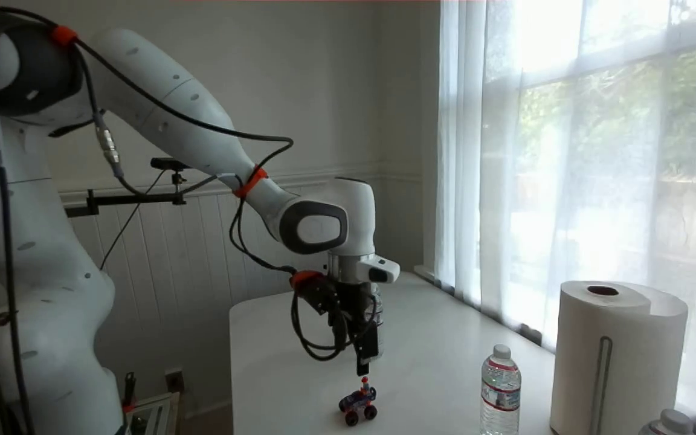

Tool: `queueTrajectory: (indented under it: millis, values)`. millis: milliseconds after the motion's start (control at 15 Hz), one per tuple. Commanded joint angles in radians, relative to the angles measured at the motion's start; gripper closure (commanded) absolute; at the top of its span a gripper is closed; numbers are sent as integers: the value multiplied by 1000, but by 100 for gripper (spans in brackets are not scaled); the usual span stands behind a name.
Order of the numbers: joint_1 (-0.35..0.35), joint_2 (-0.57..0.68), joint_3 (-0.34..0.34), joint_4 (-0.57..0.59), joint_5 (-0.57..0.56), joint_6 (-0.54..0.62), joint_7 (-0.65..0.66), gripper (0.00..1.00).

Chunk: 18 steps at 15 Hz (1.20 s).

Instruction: Move the toy man from the toy truck to the table

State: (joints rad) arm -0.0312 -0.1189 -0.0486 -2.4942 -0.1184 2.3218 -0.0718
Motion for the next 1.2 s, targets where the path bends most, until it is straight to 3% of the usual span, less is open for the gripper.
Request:
queueTrajectory:
  millis: [0,533,867,1000,1133]
  values:
    - [12,105,22,65,15,14,23,0]
    - [19,203,44,79,19,120,22,1]
    - [18,226,49,77,25,173,24,40]
    - [17,231,50,76,29,190,19,49]
    - [17,235,50,76,32,203,17,50]
